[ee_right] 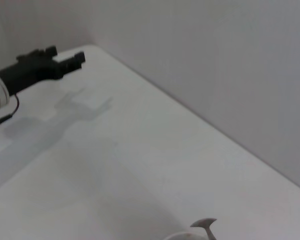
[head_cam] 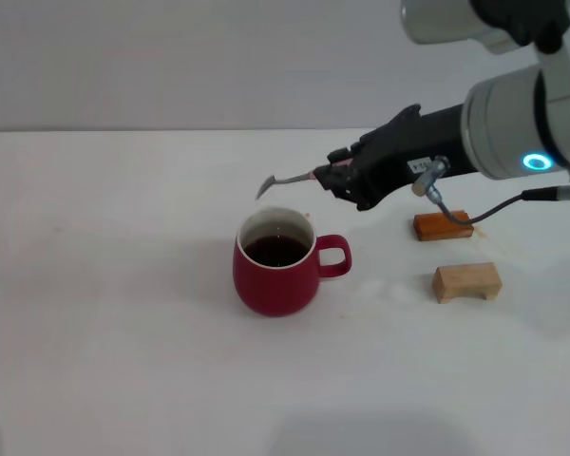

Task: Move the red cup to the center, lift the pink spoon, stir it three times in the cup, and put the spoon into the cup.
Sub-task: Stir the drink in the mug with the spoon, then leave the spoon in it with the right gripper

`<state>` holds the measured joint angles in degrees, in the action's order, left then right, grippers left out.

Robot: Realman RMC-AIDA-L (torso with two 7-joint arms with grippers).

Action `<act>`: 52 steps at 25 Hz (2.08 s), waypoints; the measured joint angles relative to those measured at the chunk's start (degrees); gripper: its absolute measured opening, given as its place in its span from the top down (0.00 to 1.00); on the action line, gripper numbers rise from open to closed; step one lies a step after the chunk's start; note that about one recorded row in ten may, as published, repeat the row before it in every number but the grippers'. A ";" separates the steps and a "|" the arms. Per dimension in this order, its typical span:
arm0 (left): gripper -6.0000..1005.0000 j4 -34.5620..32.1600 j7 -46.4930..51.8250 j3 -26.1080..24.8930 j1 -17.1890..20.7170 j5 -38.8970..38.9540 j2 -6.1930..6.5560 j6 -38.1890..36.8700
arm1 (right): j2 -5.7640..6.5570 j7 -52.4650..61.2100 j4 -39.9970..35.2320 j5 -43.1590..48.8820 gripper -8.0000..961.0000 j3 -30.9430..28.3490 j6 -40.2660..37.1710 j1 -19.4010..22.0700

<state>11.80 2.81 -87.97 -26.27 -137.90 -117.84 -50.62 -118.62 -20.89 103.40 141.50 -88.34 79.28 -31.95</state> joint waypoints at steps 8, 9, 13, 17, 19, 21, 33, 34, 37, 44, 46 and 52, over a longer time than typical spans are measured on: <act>0.16 0.03 0.00 0.00 -0.10 -0.01 -0.02 0.00 | -0.03 -0.04 -3.94 -0.95 0.80 -2.21 4.77 -5.57; 0.16 0.03 0.00 0.00 -0.10 -0.01 -0.02 0.00 | -0.02 -0.05 -4.51 -1.10 0.80 -2.57 5.31 -6.29; 0.16 -0.02 0.02 0.00 -0.10 0.00 -0.02 0.00 | 0.06 -0.18 -7.16 -1.44 0.80 -4.08 6.72 -8.65; 0.16 0.04 0.05 0.00 -0.10 0.00 -0.02 0.00 | 0.14 -0.74 -9.21 -1.45 0.80 -5.61 7.91 -10.45; 0.16 0.05 0.05 0.00 -0.10 -0.01 -0.02 0.00 | 0.18 -0.88 -10.66 -1.45 0.80 -6.44 8.76 -11.46; 0.16 0.06 0.06 0.00 -0.11 0.00 -0.02 0.00 | 0.22 -1.10 -12.03 -1.45 0.80 -7.15 9.60 -12.31; 0.16 0.07 0.49 0.00 -0.43 0.00 -0.10 0.01 | 0.65 -2.72 -21.04 -1.51 0.80 -9.05 12.15 -16.25; 0.16 0.07 0.60 0.00 -0.44 -0.01 -0.10 0.01 | 0.68 -2.92 -22.08 -1.52 0.80 -9.06 12.06 -16.71; 0.16 0.04 1.23 0.00 -0.47 -0.02 -0.11 0.01 | 0.74 -3.55 -24.10 -1.52 0.80 -9.06 11.72 -17.78; 0.16 -0.06 1.56 0.03 -0.55 -0.08 -0.11 0.01 | 0.87 -5.59 -29.47 -1.24 0.80 -9.06 10.47 -21.03; 0.16 -0.20 1.58 0.09 -0.69 -0.04 -0.14 0.01 | 0.91 -6.33 -31.54 -1.06 0.80 -9.05 9.73 -22.36; 0.16 -0.03 1.59 0.09 -0.73 0.00 -0.20 0.01 | 1.28 -8.46 -38.67 -0.90 0.80 -8.97 7.59 -26.93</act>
<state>11.77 4.40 -87.88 -26.99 -137.90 -118.03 -50.62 -117.33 -29.35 64.73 140.59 -97.30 86.86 -58.88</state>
